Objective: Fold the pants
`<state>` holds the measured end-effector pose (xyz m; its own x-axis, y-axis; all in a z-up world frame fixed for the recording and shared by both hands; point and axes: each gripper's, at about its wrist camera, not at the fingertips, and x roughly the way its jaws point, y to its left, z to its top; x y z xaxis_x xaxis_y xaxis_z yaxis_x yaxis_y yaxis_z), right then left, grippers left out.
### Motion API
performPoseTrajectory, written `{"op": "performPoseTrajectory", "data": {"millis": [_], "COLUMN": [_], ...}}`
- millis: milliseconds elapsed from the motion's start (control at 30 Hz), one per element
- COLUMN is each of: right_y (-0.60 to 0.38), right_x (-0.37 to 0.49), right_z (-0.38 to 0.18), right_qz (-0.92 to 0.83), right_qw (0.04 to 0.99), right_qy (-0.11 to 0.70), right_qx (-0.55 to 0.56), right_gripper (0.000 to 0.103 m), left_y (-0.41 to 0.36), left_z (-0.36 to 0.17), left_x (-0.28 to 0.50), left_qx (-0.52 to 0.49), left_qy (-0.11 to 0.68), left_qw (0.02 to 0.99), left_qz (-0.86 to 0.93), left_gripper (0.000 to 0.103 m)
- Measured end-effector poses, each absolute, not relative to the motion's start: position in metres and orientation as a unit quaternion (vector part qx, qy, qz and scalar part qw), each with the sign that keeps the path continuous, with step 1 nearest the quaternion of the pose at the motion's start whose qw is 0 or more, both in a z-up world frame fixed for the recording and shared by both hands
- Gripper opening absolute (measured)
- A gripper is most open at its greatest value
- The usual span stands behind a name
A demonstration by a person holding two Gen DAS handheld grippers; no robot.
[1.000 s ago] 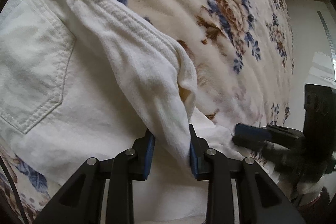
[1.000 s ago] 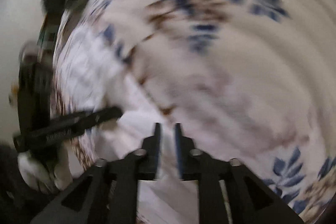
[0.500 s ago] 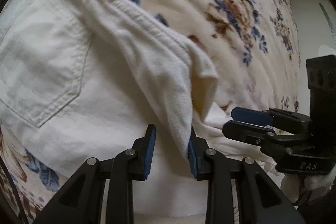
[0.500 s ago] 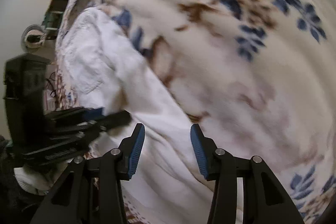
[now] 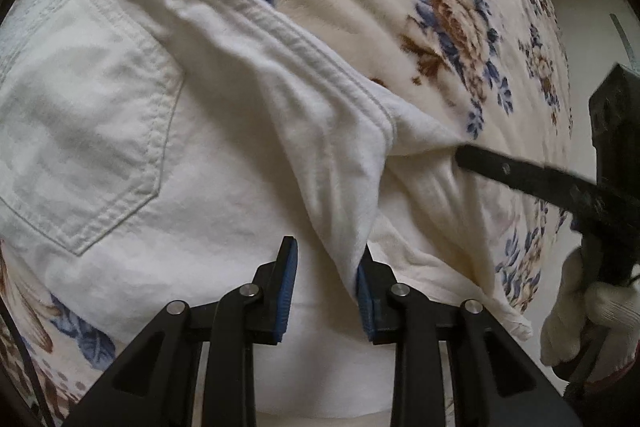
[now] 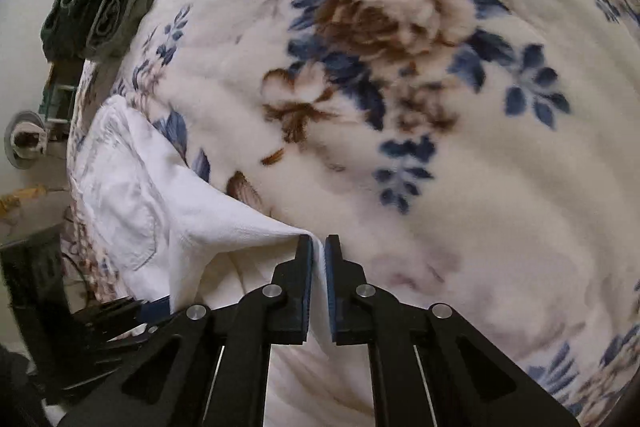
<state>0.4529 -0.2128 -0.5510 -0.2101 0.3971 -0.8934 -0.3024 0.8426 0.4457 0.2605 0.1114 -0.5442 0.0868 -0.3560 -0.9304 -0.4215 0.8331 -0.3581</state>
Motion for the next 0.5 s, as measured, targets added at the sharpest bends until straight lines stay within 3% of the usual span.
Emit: {"op": "performPoseTrajectory", "data": {"millis": [67, 133, 267, 300, 333, 500], "right_y": [-0.212, -0.213, -0.223, -0.226, -0.229, -0.27], "right_x": [0.449, 0.441, 0.416, 0.411, 0.408, 0.438], "right_z": [-0.544, -0.541, -0.548, -0.548, -0.551, -0.559], "right_qz": [0.291, 0.294, 0.322, 0.312, 0.297, 0.201], "right_qw": [0.616, 0.606, 0.571, 0.578, 0.583, 0.632], "right_qy": [0.732, 0.738, 0.751, 0.746, 0.745, 0.749], "right_qx": [-0.006, -0.036, -0.082, -0.108, -0.127, -0.006], "right_gripper": [0.019, 0.043, 0.048, 0.042, 0.004, 0.003], "left_y": [0.111, 0.109, 0.108, 0.108, 0.107, 0.105], "left_z": [-0.545, -0.545, -0.545, -0.545, -0.545, -0.546], "left_x": [0.263, 0.265, 0.268, 0.268, 0.269, 0.273], "left_qx": [-0.29, -0.291, -0.287, -0.286, -0.284, -0.282], "left_qy": [0.675, 0.676, 0.675, 0.676, 0.676, 0.676], "left_qw": [0.678, 0.677, 0.679, 0.679, 0.679, 0.68], "left_qz": [0.023, 0.023, 0.023, 0.023, 0.022, 0.021], "left_gripper": [0.025, 0.025, 0.025, 0.025, 0.025, 0.025]}}
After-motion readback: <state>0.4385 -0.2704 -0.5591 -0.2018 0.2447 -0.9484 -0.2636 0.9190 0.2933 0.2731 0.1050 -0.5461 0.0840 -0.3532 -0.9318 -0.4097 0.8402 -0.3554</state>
